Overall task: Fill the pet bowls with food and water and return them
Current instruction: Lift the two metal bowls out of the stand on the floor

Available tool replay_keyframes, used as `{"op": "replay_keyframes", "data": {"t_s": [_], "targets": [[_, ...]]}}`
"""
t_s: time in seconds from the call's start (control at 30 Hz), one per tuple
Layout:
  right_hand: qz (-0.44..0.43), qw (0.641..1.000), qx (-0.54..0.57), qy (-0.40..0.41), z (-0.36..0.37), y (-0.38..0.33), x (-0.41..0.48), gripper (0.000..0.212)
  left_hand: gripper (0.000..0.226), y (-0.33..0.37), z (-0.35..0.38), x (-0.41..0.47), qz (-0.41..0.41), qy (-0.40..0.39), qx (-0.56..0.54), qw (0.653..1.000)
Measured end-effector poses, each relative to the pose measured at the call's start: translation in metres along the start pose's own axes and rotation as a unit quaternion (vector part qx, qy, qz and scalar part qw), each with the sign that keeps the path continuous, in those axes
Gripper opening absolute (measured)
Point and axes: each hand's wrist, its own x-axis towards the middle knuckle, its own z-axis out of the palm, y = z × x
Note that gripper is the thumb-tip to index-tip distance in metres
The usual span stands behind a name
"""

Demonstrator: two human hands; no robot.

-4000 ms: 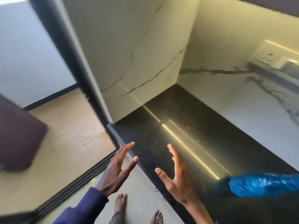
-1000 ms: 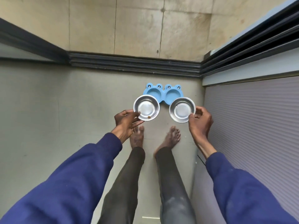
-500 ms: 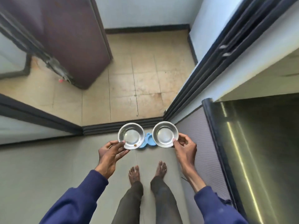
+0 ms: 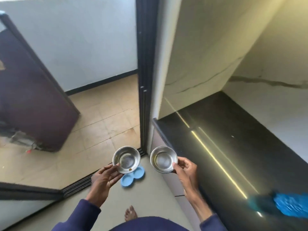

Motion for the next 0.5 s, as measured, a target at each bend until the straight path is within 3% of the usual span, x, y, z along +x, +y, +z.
{"op": "replay_keyframes", "data": {"t_s": [0.27,0.5], "targets": [[0.013,0.994,0.007,0.107,-0.102,0.012,-0.005,0.012,0.006,-0.029,0.098,-0.011,-0.021,-0.083,0.090,0.992],[0.050,0.968,0.017,0.246,-0.169,0.040,0.005,0.018,0.008,-0.061,0.190,0.007,-0.062,-0.183,0.194,0.962]]}}
